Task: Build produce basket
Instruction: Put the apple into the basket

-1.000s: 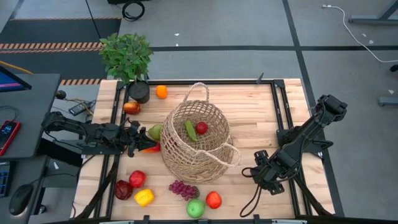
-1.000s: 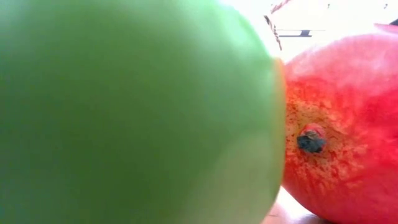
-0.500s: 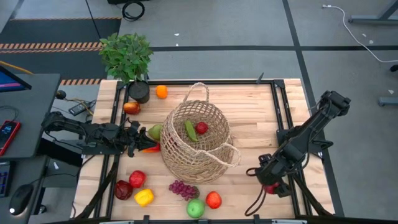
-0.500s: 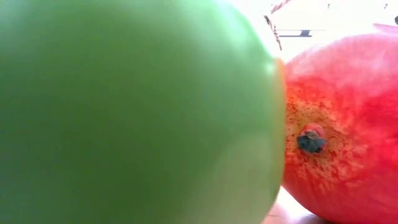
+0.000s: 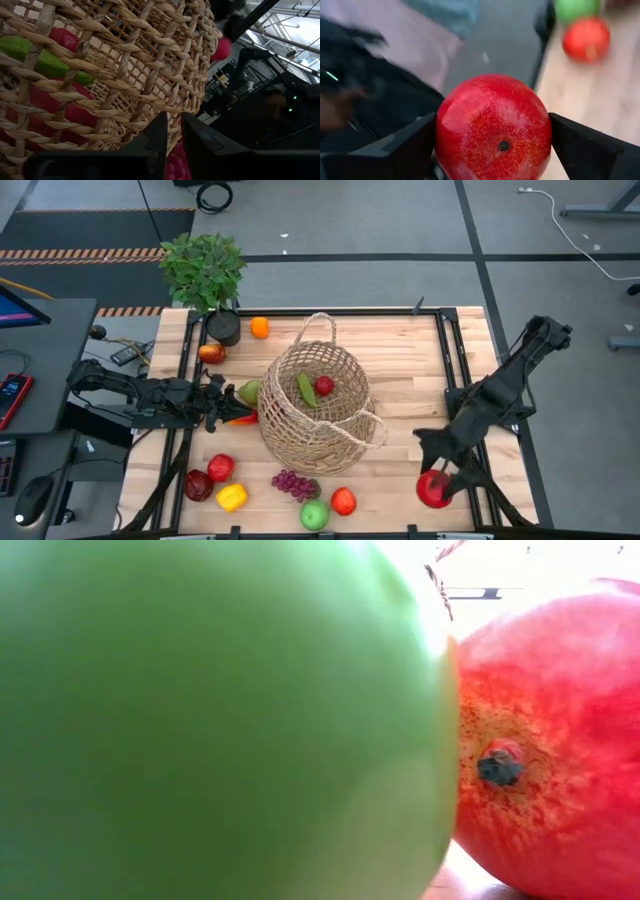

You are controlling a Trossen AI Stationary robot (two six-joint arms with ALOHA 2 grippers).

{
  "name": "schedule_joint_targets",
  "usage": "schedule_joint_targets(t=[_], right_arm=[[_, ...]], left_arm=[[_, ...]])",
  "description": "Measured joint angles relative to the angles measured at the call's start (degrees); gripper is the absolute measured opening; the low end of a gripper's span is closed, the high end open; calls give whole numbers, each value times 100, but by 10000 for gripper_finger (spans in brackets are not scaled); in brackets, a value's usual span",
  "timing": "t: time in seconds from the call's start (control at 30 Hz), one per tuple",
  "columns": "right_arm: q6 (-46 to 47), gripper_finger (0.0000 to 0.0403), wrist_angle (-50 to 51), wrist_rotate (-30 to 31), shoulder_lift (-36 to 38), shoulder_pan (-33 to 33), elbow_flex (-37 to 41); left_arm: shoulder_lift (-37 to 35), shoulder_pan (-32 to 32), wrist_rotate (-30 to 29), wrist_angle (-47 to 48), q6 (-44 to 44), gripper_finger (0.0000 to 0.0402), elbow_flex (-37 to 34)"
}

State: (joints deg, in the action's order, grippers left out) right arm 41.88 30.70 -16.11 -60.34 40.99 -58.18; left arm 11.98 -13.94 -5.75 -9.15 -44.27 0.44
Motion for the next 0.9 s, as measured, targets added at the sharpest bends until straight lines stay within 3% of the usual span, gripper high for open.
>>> schedule_joint_targets(t=[0.47, 0.7, 0.9], right_arm=[[13, 369, -3365, 591, 531, -1202, -1], [57, 369, -3710, 523, 512, -2069, -3], [198, 369, -3996, 60, 512, -2894, -3]], left_arm=[[1, 0, -1, 0, -3, 61, 1], [1, 0, -1, 0, -4, 60, 0], [0, 1, -1, 0, -2, 60, 1]])
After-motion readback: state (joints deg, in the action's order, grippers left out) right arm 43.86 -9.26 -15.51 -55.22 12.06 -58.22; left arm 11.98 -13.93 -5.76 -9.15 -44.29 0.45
